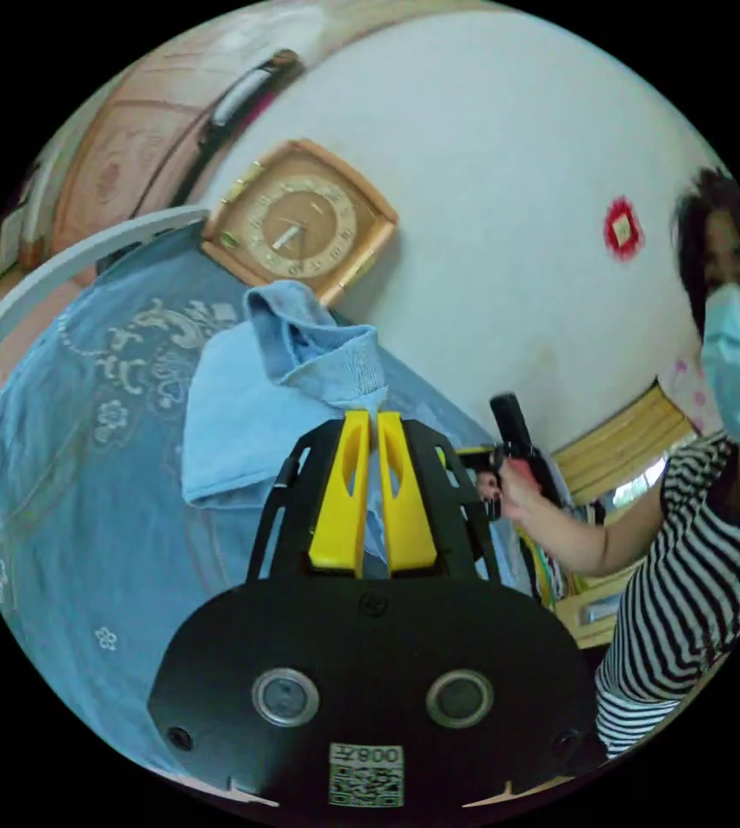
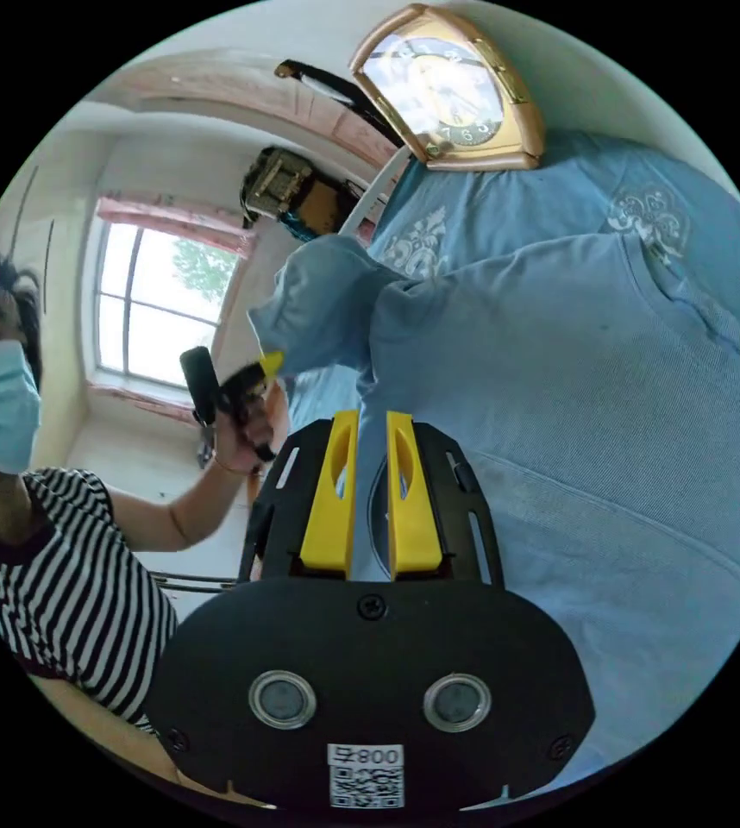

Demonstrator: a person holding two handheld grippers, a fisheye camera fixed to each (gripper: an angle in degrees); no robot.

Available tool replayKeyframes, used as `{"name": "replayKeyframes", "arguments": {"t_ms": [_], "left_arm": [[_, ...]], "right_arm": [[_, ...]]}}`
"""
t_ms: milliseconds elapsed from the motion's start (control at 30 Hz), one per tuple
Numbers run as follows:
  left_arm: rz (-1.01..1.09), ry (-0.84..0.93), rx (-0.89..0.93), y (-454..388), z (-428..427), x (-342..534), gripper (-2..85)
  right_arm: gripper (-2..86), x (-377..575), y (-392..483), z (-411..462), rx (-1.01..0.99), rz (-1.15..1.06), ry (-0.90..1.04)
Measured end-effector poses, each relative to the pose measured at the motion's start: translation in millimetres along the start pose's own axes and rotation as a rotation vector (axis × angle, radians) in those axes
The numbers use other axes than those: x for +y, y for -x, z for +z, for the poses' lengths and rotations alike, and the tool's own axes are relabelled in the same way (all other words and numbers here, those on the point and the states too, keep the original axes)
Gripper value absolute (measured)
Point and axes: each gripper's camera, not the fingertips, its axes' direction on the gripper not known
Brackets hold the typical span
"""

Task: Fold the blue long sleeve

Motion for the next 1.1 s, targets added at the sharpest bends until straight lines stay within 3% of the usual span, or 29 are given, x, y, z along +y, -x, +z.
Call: {"name": "replayKeyframes", "arguments": {"t_ms": [200,533,733,933,1100], "left_arm": [[0.105,0.339,-0.074,-66,84,47,1.6],[0.157,0.404,-0.204,-133,117,59,1.5],[0.226,0.431,-0.286,-188,134,50,1.5],[0.332,0.365,-0.269,-269,142,32,1.5],[0.462,0.344,-0.153,-355,177,25,1.6]], "right_arm": [[11.1,18,-58,-23,-0.127,0.198,-0.033],[11.3,49,-125,-33,-0.288,0.410,-0.026],[3.5,47,-135,-50,-0.392,0.374,-0.048],[1.8,48,-105,-122,-0.320,0.175,-0.102],[1.5,67,-88,-189,-0.184,0.090,-0.098]]}}
